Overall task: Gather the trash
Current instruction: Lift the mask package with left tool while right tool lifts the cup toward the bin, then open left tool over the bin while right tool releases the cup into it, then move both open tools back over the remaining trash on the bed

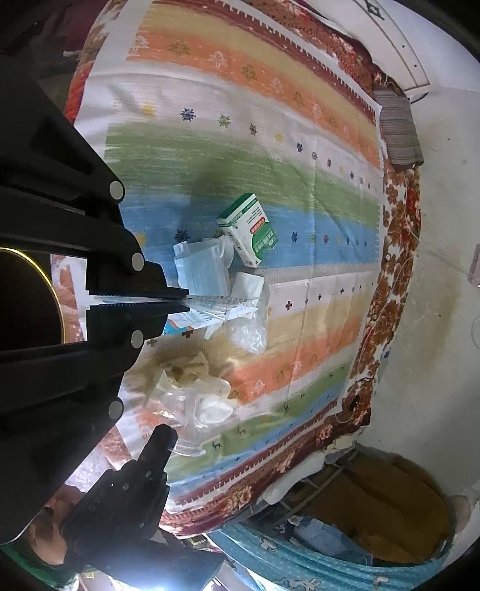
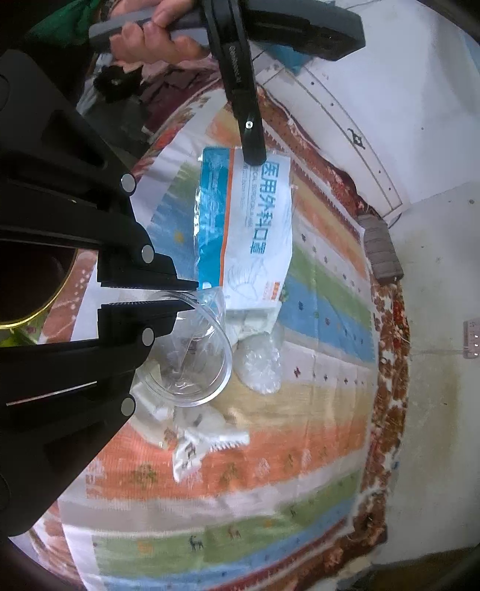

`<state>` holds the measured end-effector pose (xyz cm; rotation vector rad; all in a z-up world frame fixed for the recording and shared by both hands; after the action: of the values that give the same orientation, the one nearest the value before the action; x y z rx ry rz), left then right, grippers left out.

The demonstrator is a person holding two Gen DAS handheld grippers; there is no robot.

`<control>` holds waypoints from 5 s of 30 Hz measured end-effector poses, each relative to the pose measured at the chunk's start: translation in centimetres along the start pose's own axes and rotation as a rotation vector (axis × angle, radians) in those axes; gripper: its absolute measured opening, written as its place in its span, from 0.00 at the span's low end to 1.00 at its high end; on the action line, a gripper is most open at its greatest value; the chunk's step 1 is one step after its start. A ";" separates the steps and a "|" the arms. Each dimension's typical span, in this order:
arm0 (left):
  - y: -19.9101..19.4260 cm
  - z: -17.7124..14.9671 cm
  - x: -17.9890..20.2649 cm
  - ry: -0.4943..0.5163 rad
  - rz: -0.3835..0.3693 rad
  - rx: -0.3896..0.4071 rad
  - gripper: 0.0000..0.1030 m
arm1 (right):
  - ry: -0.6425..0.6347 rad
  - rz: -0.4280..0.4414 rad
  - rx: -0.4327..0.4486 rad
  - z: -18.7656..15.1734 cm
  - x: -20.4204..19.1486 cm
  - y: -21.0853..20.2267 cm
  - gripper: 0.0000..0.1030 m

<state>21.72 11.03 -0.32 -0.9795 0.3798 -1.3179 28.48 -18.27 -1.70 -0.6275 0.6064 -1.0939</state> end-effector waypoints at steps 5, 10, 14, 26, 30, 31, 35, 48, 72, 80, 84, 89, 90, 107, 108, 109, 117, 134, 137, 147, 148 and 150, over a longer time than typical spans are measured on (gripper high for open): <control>-1.4 -1.0 0.6 -0.003 -0.027 0.010 0.01 | 0.034 0.032 0.034 -0.7 -0.4 -2.0 0.04; -2.9 -2.4 1.0 -0.009 -0.057 0.023 0.01 | 0.051 0.052 0.068 -1.2 -1.0 -3.7 0.04; -4.1 -3.8 1.1 -0.013 -0.072 0.029 0.01 | 0.044 0.034 0.076 -1.9 -1.4 -4.6 0.04; -6.1 -9.5 2.0 0.006 -0.096 0.006 0.01 | 0.079 -0.031 0.061 -6.0 -1.9 -6.6 0.04; -6.7 -10.7 2.1 -0.008 -0.127 -0.003 0.01 | 0.064 -0.029 0.051 -7.6 -2.7 -7.1 0.04; -6.7 -11.0 2.0 -0.010 -0.132 -0.009 0.01 | 0.067 -0.025 0.046 -8.2 -2.8 -7.2 0.04; -7.2 -12.3 1.8 -0.019 -0.124 -0.014 0.01 | 0.070 -0.043 0.023 -9.8 -3.1 -7.1 0.04; -7.7 -17.5 1.8 -0.026 -0.108 -0.125 0.01 | 0.115 -0.031 -0.048 -14.8 -3.7 -7.1 0.04; 2.2 -20.8 2.1 -0.115 0.086 -0.420 0.03 | 0.260 -0.006 -0.384 -20.4 -3.1 0.5 0.06; -0.9 -18.2 -1.0 -0.249 0.118 -0.247 0.40 | 0.259 0.012 -0.390 -20.2 -3.4 1.2 0.36; -1.0 -17.9 -1.1 -0.249 0.111 -0.244 0.42 | 0.245 0.005 -0.378 -19.9 -3.3 0.9 0.42; -1.6 -16.3 -0.6 -0.173 0.141 -0.202 0.55 | 0.248 -0.007 -0.335 -18.8 -2.7 -0.1 0.51; -1.9 -15.5 -0.7 -0.152 0.154 -0.185 0.58 | 0.241 -0.013 -0.324 -18.4 -2.6 -0.4 0.52; -0.6 -10.4 -2.3 -0.159 0.161 -0.161 0.84 | 0.179 -0.026 -0.242 -13.1 -1.5 -1.5 0.67; -0.5 -10.2 -2.3 -0.161 0.163 -0.160 0.88 | 0.176 -0.030 -0.239 -12.8 -1.4 -1.5 0.67; -0.4 -10.1 -2.4 -0.162 0.171 -0.159 0.91 | 0.172 -0.036 -0.235 -12.4 -1.2 -1.5 0.69; 0.7 -8.4 -3.5 -0.146 0.253 -0.124 0.94 | 0.144 -0.098 -0.162 -8.5 0.8 -1.4 0.86; 5.5 -3.9 -4.5 -0.186 0.150 -0.106 0.94 | 0.128 -0.077 -0.039 -1.6 2.6 0.3 0.92; 6.7 -3.3 -5.1 -0.206 0.136 -0.121 0.94 | 0.145 -0.063 -0.031 -0.6 3.0 1.1 0.92; 10.1 -1.8 -6.5 -0.199 0.167 -0.126 0.93 | 0.194 -0.034 -0.006 3.2 4.2 5.0 0.91; 10.4 -1.6 -6.6 -0.203 0.153 -0.128 0.93 | 0.198 -0.024 -0.004 3.5 4.2 5.4 0.91; 10.8 -1.4 -6.8 -0.220 0.134 -0.124 0.93 | 0.194 -0.022 -0.011 4.0 4.4 6.3 0.91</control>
<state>25.75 16.16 -11.42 -1.1708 0.3544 -1.0634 36.66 -19.62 -4.18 -0.5423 0.7742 -1.1815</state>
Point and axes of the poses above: each gripper's, at about its wrist camera, not at the fingertips, and y roughly the way its jaws point, x to its right, z to its top, the point moved 3 cm from there along y, roughly the way its jaws point, and after that the axes turned 1 degree about -x, right-handed, at the moved point
